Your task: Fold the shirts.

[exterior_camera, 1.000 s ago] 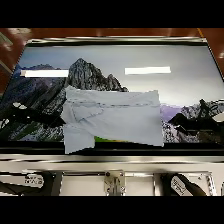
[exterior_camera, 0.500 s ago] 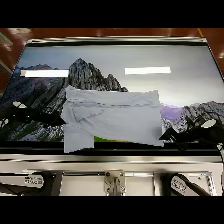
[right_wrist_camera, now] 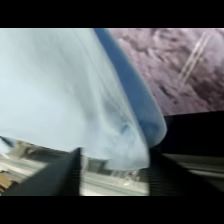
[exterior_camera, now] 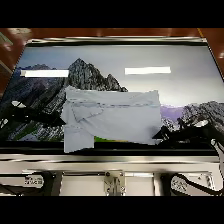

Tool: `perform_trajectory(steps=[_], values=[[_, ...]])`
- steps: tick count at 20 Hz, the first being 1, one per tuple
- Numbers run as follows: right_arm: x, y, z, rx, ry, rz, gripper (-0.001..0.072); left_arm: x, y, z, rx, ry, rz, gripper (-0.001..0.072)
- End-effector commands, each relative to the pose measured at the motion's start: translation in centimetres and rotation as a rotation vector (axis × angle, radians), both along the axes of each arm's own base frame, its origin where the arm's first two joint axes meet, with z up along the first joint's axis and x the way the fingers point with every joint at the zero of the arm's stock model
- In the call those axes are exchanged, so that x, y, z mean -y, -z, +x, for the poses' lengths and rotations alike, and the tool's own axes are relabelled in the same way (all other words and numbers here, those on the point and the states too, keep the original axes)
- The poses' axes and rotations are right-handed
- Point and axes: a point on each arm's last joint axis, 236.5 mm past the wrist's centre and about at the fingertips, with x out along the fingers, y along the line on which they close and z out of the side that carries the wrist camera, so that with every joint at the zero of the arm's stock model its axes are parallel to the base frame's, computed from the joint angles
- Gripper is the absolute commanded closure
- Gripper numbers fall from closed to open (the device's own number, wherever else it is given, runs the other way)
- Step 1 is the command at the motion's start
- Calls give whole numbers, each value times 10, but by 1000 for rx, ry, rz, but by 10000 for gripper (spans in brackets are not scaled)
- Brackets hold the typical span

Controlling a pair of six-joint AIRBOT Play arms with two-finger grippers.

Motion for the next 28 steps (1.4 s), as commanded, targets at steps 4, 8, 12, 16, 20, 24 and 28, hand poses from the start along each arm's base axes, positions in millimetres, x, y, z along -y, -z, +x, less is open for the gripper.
perform_trajectory(steps=[4, 8, 12, 16, 20, 24, 28], values=[[-31, -17, 30, 168, -215, -18, 647, -7, -35, 19, 118, 17, 43, 667], [-20, -140, 102, 596, -330, -123, 647, -31, -167, 79, 552, -28, 204, 667], [-4, -396, 134, 1317, -232, -436, 647, -35, -421, 64, 1228, -134, 415, 666], [-3, -604, 36, 1879, 9, -642, 647, -15, -618, -72, 1816, -327, 533, 666], [-4, -646, -49, 1986, 65, -771, 647, 2, -671, -187, 2049, -469, 554, 666], [8, -627, -83, 1890, 110, -830, 647, -3, -636, -214, 1904, -494, 621, 666], [17, -565, -73, 1623, 18, -837, 647, -1, -590, -199, 1726, -385, 656, 665]])
